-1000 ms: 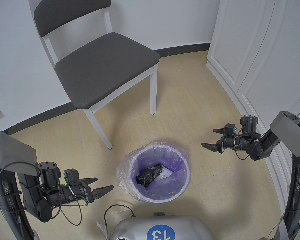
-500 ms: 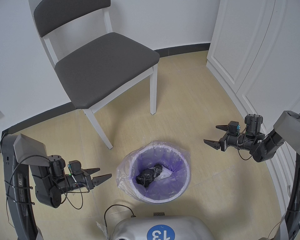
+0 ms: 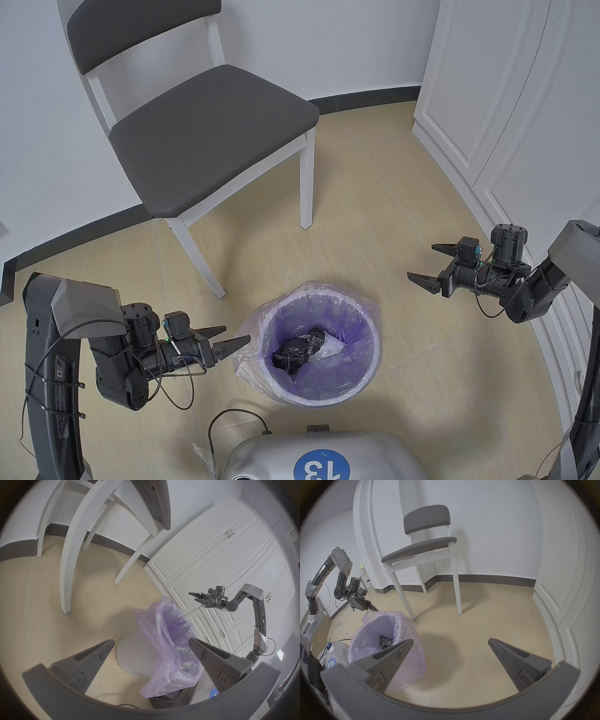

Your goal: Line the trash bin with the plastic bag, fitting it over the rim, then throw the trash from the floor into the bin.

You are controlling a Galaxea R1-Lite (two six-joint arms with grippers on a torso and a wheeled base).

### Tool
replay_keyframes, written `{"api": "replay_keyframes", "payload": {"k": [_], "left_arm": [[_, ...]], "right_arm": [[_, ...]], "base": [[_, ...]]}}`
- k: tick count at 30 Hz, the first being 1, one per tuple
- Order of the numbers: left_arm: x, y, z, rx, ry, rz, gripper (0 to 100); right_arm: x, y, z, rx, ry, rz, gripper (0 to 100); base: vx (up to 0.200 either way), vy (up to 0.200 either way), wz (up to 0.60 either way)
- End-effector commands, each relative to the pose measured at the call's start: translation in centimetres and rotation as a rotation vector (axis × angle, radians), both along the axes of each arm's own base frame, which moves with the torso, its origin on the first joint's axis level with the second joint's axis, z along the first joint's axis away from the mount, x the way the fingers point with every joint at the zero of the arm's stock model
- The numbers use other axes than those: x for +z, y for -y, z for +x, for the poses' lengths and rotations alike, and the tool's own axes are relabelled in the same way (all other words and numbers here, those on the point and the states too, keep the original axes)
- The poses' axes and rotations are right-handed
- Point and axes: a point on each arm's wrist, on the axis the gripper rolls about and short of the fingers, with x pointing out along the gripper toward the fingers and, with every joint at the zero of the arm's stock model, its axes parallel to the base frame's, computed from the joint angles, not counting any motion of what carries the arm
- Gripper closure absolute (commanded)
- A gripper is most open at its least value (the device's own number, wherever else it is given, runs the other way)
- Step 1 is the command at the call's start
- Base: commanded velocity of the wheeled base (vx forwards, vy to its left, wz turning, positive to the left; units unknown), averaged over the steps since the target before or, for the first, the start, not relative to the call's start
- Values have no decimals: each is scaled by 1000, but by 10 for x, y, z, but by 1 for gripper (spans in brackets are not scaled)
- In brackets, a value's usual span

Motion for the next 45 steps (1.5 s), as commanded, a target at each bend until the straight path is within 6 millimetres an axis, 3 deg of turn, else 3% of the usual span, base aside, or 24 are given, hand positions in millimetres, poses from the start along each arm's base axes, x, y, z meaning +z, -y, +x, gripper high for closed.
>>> {"api": "replay_keyframes", "payload": {"k": [1, 15, 16, 30, 38, 45], "left_arm": [[-5, 5, 3, -13, 12, -2, 0], [-11, 17, 8, 38, 24, 21, 0], [-10, 18, 8, 35, 25, 20, 100], [-5, 12, 3, 56, 18, 27, 100], [-28, 14, 31, 67, 49, 25, 100], [-30, 18, 60, 67, 22, 53, 100]], "right_arm": [[2, 2, 0, -4, 10, 1, 0], [2, 3, -1, -6, 25, 0, 0], [1, 3, -1, -6, 25, 0, 0], [1, 4, -1, -9, 39, -3, 0], [-2, 4, 1, -11, 34, -3, 0], [-8, 4, 9, -11, 34, -3, 0]], "base": [[0, 0, 0], [0, 0, 0], [0, 0, 0], [0, 0, 0], [0, 0, 0], [0, 0, 0]]}}
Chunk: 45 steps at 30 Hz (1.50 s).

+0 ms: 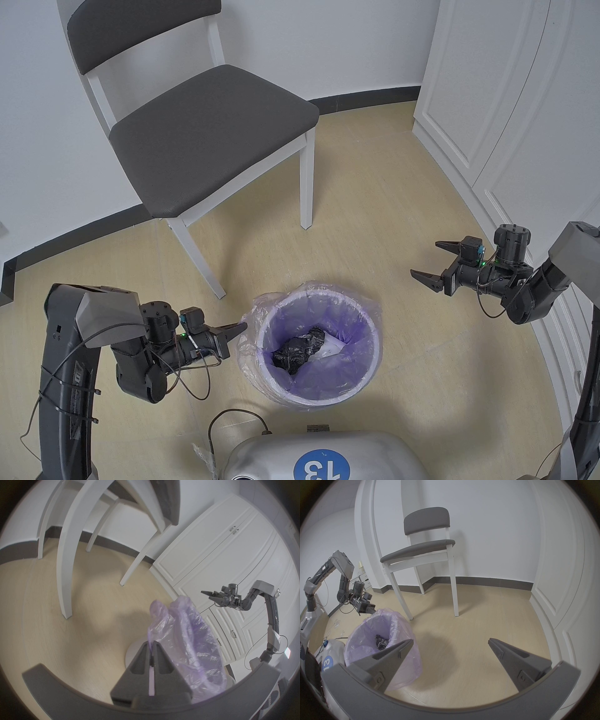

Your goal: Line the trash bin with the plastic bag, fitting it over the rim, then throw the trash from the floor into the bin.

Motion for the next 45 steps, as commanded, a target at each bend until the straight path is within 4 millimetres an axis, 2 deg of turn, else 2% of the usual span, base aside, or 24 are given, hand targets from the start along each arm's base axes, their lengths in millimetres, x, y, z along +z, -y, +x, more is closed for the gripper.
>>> {"api": "replay_keyframes", "payload": {"k": [1, 12, 16, 27, 31, 35, 38, 45], "left_arm": [[-8, 0, 25, 3, 4, 30, 100], [-25, -3, 59, 21, 36, 72, 100], [-27, -1, 65, 19, 34, 73, 100], [-25, 7, 63, 19, 56, 74, 100], [-24, 4, 61, 42, 95, 76, 100], [-23, 4, 57, 41, 92, 81, 100], [-23, 4, 57, 39, 98, 88, 100], [-21, 2, 58, 49, 112, 95, 100]], "right_arm": [[-8, -1, 9, 1, -4, 0, 0], [-23, -5, 26, 10, -2, 0, 0], [-26, -6, 29, 13, -3, 1, 0], [-34, -11, 28, 22, -22, -1, 0], [-41, -28, 22, 65, -49, -7, 0], [-57, -45, 19, 108, -93, -29, 0], [-80, -56, 17, 147, -139, -72, 0], [-111, -67, 28, 174, -190, -100, 0]], "base": [[0, 0, 0], [0, 0, 0], [0, 0, 0], [0, 0, 0], [0, 0, 0], [0, 0, 0], [0, 0, 0], [0, 0, 0]]}}
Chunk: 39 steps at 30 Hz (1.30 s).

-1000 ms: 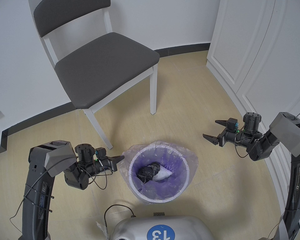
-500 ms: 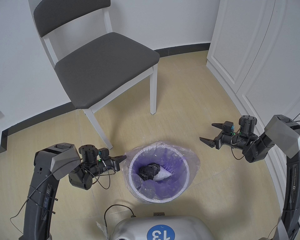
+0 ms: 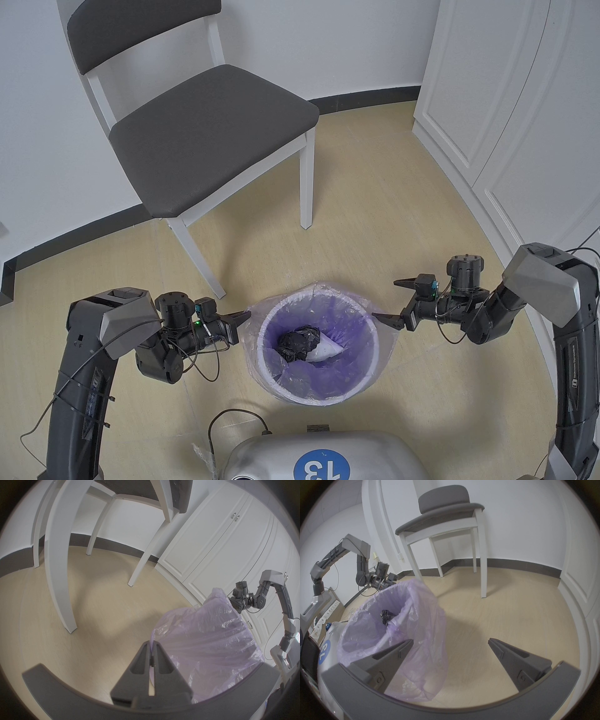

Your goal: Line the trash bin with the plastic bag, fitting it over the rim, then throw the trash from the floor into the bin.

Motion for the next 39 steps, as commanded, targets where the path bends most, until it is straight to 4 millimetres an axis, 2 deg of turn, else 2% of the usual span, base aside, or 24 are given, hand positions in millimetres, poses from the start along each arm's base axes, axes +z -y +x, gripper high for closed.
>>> {"api": "replay_keyframes", "payload": {"k": [1, 9, 10, 17, 23, 28, 33, 36, 39], "left_arm": [[4, -2, 1, 6, 15, -1, 100], [0, 7, -3, -20, 27, 18, 100], [-1, 7, -2, -21, 27, 20, 0], [-3, 7, 0, -22, 28, 30, 0], [-3, -24, -5, 26, 54, 183, 0], [10, -39, -2, 175, 100, 269, 0], [38, -47, -18, 233, 142, 280, 0], [51, -48, -30, 257, 175, 280, 0], [59, -49, -41, 272, 181, 284, 0]], "right_arm": [[-30, -7, 9, 13, -56, -15, 0], [-39, -12, 20, 19, -65, -17, 0], [-40, -11, 21, 17, -65, -17, 0], [-39, -11, 21, 17, -64, -16, 0], [-38, -12, 21, 18, -56, -14, 0], [-34, -10, 20, 14, -45, -9, 0], [-4, 6, 14, -18, -1, 3, 0], [7, 17, 4, -40, 1, 0, 0], [9, 25, -5, -56, 6, -2, 0]], "base": [[0, 0, 0], [0, 0, 0], [0, 0, 0], [0, 0, 0], [0, 0, 0], [0, 0, 0], [0, 0, 0], [0, 0, 0], [0, 0, 0]]}}
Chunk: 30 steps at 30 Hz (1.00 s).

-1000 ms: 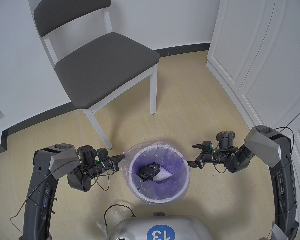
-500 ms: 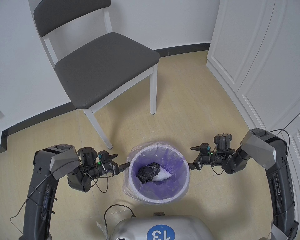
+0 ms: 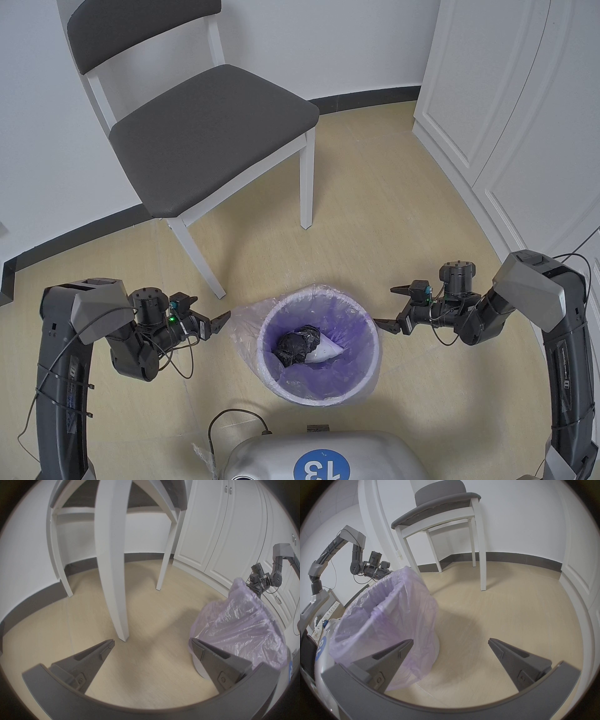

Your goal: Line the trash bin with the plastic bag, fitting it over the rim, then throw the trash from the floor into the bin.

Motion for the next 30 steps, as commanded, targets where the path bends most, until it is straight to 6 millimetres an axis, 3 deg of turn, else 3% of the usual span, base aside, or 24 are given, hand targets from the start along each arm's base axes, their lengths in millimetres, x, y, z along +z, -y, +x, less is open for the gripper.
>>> {"api": "replay_keyframes", "payload": {"k": [1, 8, 13, 16, 18, 20, 24, 30], "left_arm": [[31, -3, -20, 26, 49, 4, 0], [53, 2, -57, 8, 108, -3, 0], [70, 7, -79, -6, 127, -9, 0], [92, 5, -91, 16, 166, -15, 0], [96, 5, -92, 18, 176, -15, 0], [116, 4, -99, 34, 227, -27, 0], [146, 9, -108, 51, 316, -48, 0], [208, 11, -145, 66, 439, -132, 0]], "right_arm": [[26, 19, -16, -38, 44, 1, 0], [31, 45, -34, -127, 107, 6, 0], [53, 54, -62, -181, 174, 55, 0], [88, 60, -81, -229, 257, 113, 0], [94, 60, -84, -243, 270, 122, 0], [126, 61, -96, -338, 323, 182, 0], [159, 55, -102, -465, 386, 256, 0], [215, 54, -116, -548, 490, 359, 0]], "base": [[0, 0, 0], [0, 0, 0], [0, 0, 0], [0, 0, 0], [0, 0, 0], [0, 0, 0], [0, 0, 0], [0, 0, 0]]}}
